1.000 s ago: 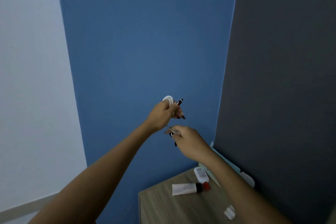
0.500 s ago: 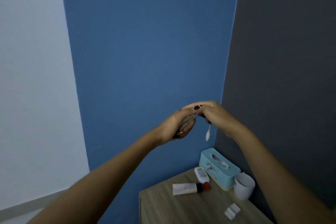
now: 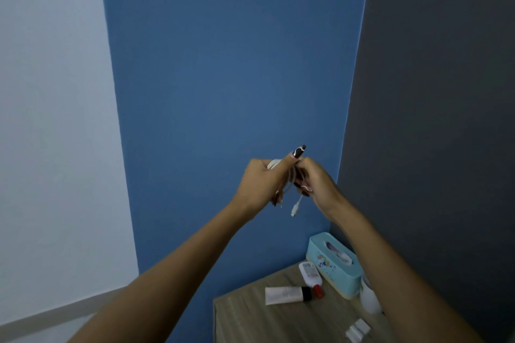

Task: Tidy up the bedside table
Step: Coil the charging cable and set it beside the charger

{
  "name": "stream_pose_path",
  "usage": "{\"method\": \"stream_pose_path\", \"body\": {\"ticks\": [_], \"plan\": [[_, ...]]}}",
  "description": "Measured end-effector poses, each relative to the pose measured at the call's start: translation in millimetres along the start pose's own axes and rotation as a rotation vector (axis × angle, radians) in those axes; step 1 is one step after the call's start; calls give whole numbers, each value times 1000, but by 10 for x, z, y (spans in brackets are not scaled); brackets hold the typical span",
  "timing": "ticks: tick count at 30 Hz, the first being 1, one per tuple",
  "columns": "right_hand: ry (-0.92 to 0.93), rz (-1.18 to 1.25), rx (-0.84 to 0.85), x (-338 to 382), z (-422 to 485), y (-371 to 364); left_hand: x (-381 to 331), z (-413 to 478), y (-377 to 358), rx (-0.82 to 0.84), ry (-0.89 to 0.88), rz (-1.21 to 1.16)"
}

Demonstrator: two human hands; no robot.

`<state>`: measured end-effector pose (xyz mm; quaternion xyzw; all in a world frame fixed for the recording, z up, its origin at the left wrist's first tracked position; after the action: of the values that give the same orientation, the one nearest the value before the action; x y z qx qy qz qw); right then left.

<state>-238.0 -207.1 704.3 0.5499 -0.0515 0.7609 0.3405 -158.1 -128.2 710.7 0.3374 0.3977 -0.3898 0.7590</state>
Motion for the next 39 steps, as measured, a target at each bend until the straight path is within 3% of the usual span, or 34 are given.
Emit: {"method": "stream_pose_path", "body": {"ticks": [2,4,9,13,16,19,25,29,37,39], "plan": [[29,-28,9,26,24,-40,16,15,163,-162,-28,13],[48,-71,11,59,37,-78,20,42,241,-196,-34,12],[4,24,-78,-63,75,100,44,95,38,100,48,-50],[18,-305,-285,-162,21,99,22,153,42,89,73,-516],[-6,-551,-211,-281,-36,-235,65,244,41,-3,102,-652],[-71,-681,-69,-379,-70,-545,94,283,59,-20,79,-532],[64,-915,-127,27,-179,-471,167,183,213,-5,-44,-64],[38,-845,-126,177,-197,-295,357,154,287,-81,60,-48],[24,-297,20,101,-116,-193,430,143,216,-127,225,-452],[57,-224,-26,55,-93,-181,431,136,180,-124,246,-544]]}}
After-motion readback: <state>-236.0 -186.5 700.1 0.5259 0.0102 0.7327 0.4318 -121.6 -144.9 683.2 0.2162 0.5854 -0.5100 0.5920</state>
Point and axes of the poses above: each hand's wrist, its own z-axis towards the middle knuckle, its own y-axis out of the back of the hand, x = y × z, the point moved 7 cm from there along z, towards the middle knuckle, and after that the axes turned 8 degrees about x, right-handed, at the moved point
